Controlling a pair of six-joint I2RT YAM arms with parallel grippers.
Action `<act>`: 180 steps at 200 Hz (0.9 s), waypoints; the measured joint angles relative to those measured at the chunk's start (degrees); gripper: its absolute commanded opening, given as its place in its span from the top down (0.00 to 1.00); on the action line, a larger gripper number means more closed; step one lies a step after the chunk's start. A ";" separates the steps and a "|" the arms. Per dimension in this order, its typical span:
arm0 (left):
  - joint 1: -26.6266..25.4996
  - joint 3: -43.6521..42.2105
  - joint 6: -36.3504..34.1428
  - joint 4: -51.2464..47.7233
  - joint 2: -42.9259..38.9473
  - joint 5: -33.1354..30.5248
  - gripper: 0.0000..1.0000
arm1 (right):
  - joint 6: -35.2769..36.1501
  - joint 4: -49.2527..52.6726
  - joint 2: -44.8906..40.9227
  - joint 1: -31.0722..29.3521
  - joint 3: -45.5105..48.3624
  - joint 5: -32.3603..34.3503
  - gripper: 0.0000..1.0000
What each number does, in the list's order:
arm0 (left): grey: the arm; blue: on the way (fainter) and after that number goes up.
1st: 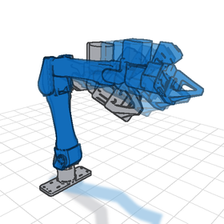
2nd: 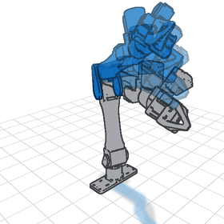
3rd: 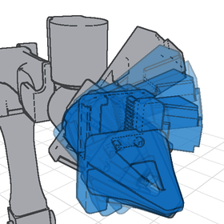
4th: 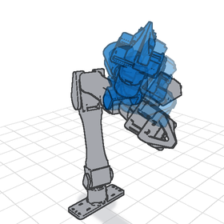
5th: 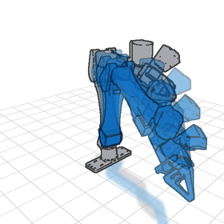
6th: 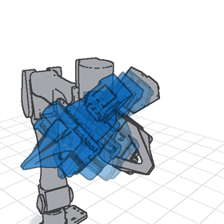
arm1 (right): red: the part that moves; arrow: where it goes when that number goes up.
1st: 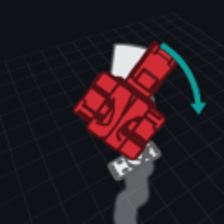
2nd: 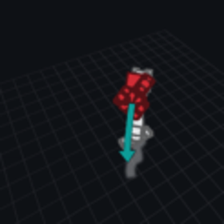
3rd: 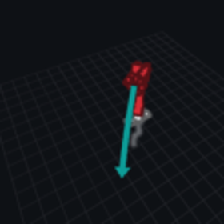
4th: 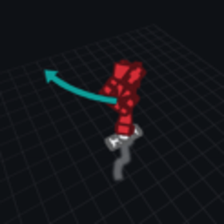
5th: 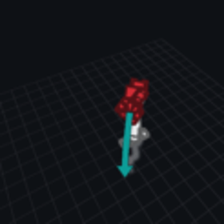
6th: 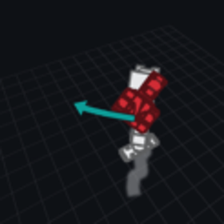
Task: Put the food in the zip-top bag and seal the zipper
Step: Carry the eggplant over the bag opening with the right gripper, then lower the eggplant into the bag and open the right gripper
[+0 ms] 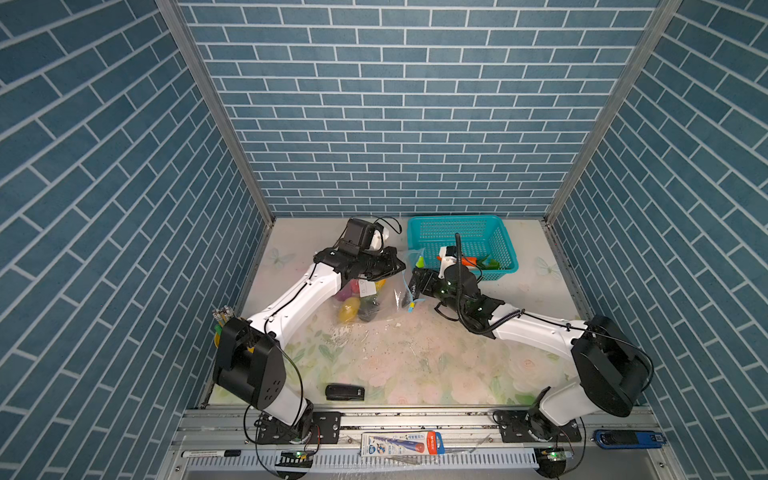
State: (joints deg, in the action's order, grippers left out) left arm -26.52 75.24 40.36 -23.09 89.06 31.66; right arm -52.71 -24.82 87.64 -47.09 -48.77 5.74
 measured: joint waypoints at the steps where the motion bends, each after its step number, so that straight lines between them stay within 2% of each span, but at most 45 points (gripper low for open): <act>1: 0.00 0.00 0.00 0.00 0.00 0.00 1.00 | 0.00 0.00 0.02 -0.02 -0.02 0.00 0.74; 92: 0.00 -0.28 0.20 1.14 -0.26 0.61 1.00 | -0.04 0.42 2.58 -0.02 -0.46 -1.46 0.64; 137: 0.00 -0.70 0.35 1.25 -0.31 0.61 1.00 | -0.09 1.03 3.02 -0.07 -1.36 -2.10 0.56; 180: 0.00 -0.70 0.37 1.51 -0.33 0.61 1.00 | -0.24 1.77 3.13 -0.07 -1.38 -2.14 0.55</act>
State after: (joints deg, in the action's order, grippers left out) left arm -26.52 74.54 40.73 -21.58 88.73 32.27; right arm -52.95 -23.05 90.76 -47.16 -50.15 3.60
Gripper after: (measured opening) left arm 0.045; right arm 0.447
